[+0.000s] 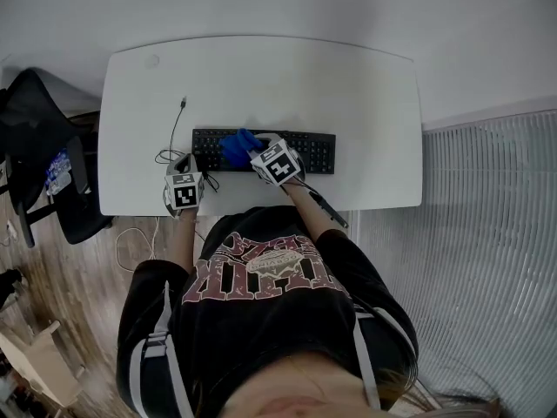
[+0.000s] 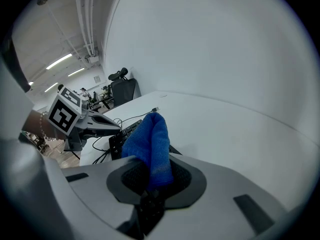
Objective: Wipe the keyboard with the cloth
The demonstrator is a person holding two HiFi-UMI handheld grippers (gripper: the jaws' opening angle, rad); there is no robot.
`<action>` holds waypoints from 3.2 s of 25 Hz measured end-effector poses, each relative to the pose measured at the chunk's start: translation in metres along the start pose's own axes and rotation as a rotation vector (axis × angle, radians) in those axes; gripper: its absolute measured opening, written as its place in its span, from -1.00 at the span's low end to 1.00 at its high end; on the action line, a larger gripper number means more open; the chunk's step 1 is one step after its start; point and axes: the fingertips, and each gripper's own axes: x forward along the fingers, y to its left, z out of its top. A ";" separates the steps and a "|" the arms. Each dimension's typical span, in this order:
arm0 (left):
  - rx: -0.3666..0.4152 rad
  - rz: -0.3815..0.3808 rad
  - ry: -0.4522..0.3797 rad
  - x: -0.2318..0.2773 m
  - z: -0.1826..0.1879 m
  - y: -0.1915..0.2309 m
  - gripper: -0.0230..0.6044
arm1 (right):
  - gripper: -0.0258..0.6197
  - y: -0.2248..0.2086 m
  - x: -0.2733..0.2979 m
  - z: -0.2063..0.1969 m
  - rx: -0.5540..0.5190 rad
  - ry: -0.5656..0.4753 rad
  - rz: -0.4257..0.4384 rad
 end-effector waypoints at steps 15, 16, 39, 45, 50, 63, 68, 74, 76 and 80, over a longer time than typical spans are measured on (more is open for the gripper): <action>-0.021 0.032 0.001 -0.002 -0.001 -0.003 -0.82 | -0.72 -0.030 -0.032 -0.025 0.021 0.027 -0.010; -0.022 0.033 0.001 -0.002 -0.001 -0.003 -0.82 | -0.72 -0.032 -0.034 -0.027 0.025 0.028 -0.012; -0.048 0.063 0.006 0.001 -0.001 -0.003 -0.82 | -0.72 -0.088 -0.086 -0.075 0.112 0.063 -0.024; -0.050 0.065 0.013 -0.002 0.000 -0.002 -0.82 | -0.72 -0.099 -0.105 -0.082 0.123 0.063 -0.071; -0.048 0.069 0.014 -0.002 -0.002 -0.002 -0.82 | -0.72 -0.108 -0.116 -0.094 0.131 0.067 -0.108; -0.061 0.072 0.012 -0.002 -0.001 -0.003 -0.82 | -0.72 -0.138 -0.155 -0.127 0.205 0.053 -0.203; -0.060 0.076 0.015 -0.004 0.001 -0.004 -0.82 | -0.72 -0.145 -0.165 -0.134 0.226 0.048 -0.226; -0.060 0.078 0.015 -0.002 -0.002 -0.003 -0.82 | -0.72 -0.149 -0.172 -0.143 0.237 0.045 -0.254; -0.059 0.080 0.015 -0.003 -0.002 -0.001 -0.82 | -0.72 -0.150 -0.174 -0.145 0.244 0.046 -0.261; -0.061 0.083 0.017 -0.002 -0.002 -0.001 -0.82 | -0.72 -0.154 -0.179 -0.150 0.255 0.050 -0.274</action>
